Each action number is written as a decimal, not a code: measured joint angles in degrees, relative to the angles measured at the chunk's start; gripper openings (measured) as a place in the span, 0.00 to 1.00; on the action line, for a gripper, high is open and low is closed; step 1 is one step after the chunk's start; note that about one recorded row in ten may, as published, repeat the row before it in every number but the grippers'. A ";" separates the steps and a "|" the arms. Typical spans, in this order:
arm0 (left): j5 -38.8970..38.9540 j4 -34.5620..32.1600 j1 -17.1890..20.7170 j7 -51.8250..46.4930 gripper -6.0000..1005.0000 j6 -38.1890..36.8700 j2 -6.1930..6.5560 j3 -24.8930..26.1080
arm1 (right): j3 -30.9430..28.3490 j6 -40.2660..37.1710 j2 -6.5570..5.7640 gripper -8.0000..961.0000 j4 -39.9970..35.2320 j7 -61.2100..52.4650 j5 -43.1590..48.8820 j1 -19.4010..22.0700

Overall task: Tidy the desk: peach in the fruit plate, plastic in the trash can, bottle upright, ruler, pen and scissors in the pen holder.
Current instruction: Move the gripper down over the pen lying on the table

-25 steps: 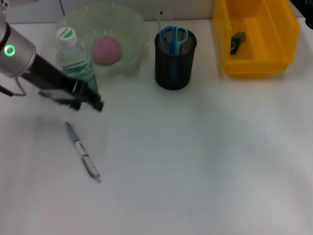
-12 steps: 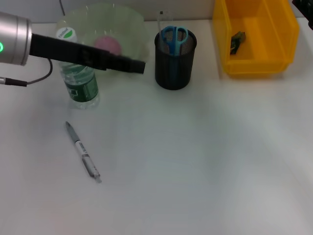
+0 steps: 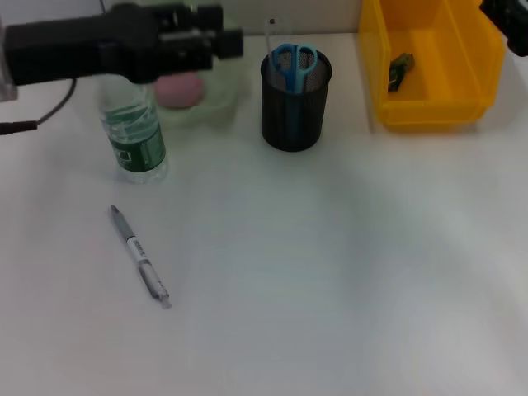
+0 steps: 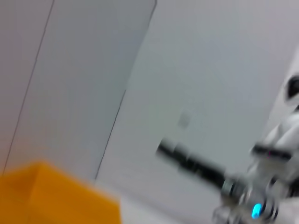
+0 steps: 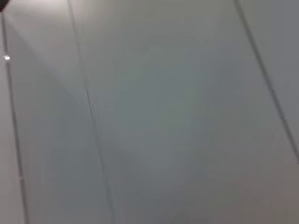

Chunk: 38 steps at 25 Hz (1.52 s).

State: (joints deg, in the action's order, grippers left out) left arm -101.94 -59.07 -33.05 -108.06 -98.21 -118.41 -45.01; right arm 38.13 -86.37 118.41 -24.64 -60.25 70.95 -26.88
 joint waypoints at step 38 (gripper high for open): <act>-19.27 3.15 -1.22 -25.44 0.74 8.44 2.82 -3.62 | 7.76 6.71 0.63 0.53 -27.67 -20.29 28.62 -1.03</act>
State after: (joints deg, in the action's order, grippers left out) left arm -121.21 -55.92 -34.26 -133.50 -89.77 -115.59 -48.63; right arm 45.89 -79.66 119.04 -52.31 -80.54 99.57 -27.91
